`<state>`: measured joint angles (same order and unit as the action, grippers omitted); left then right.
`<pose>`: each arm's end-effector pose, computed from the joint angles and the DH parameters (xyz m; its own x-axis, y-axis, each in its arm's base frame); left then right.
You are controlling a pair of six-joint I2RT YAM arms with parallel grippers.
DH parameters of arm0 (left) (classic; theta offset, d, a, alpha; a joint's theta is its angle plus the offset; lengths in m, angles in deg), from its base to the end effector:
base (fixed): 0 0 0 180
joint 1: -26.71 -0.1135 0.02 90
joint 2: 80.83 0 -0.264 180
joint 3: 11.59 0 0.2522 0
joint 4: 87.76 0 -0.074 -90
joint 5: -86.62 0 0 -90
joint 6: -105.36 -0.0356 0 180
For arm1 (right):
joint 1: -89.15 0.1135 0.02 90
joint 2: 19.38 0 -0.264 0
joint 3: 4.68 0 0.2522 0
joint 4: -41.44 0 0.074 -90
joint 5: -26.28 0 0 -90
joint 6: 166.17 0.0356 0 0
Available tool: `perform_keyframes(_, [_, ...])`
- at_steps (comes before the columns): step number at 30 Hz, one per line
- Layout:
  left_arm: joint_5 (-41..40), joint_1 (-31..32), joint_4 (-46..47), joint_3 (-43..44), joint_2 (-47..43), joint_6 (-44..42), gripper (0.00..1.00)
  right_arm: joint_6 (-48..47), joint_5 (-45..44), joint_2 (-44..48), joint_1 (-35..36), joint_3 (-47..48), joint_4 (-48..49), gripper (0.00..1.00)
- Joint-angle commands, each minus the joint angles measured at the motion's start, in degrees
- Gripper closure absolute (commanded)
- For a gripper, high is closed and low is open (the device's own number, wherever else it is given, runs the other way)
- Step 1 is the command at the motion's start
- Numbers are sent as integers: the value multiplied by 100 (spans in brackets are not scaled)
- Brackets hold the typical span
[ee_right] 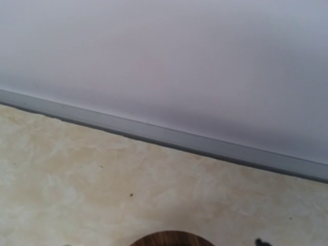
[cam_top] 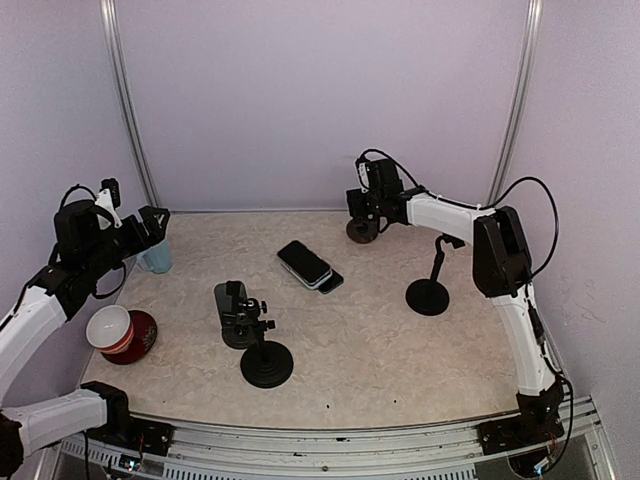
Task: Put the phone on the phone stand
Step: Place the phone stand at the corner of the board.
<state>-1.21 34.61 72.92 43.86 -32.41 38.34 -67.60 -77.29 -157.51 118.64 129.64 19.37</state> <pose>0.2001 -0.0291 0.3185 -0.2620 -0.3575 -0.8964 0.0779 0.9180 -0.3889 0.4967 0.2713 0.2255 -0.4196 -0.0709 -0.9049 -0.2349 0.9715 0.0328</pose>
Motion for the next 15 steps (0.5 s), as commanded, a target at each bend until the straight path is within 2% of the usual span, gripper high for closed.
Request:
perform_keyframes(1, [19,19,108,-56,35,12,1,50,145,-130,-162,249,187,41])
perform_keyframes(15, [48,-16,125,-47,122,14,1,80,266,-329,-293,337,124,37])
